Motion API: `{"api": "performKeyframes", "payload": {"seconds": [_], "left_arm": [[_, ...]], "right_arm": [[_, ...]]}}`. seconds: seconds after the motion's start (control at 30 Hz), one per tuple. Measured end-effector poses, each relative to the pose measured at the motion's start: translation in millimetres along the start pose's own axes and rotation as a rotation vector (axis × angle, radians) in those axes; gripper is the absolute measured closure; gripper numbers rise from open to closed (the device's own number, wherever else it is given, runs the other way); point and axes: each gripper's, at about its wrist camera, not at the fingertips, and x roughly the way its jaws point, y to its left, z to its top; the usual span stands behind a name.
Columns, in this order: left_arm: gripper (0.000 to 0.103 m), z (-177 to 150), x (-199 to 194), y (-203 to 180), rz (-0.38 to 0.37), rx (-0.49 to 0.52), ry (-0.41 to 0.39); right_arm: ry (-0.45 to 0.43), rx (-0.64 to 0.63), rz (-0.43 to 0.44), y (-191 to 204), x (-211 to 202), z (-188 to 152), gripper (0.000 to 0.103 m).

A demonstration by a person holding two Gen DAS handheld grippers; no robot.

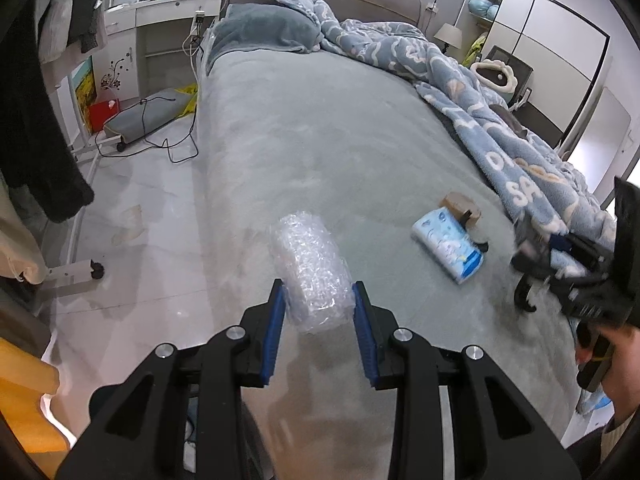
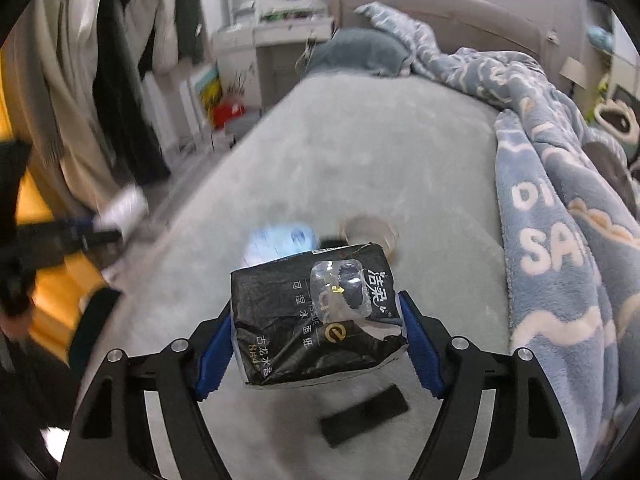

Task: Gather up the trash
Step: 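Carry the bubble-wrap pack and black tissue pack over the green bin and release both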

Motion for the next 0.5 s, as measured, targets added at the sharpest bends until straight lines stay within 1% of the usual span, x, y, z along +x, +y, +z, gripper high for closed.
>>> {"api": "performKeyframes", "payload": {"seconds": [0.1,0.2,0.3,0.5], "left_arm": [[0.067,-6,-8,11,0.012,-0.002,0.005],[0.067,-15,-13,22,0.038,0.004,0.016],[0.067,-22,-17,35,0.062,0.004,0.032],[0.067,-39,-22,63,0.076,-0.038,0.081]], "right_arm": [[-0.042,0.079,0.057,4,-6,7,0.027],[-0.051,0.118,0.082,12,-6,14,0.027],[-0.054,0.124,0.079,26,-7,20,0.027],[-0.058,0.14,0.072,54,-5,23,0.027]]}}
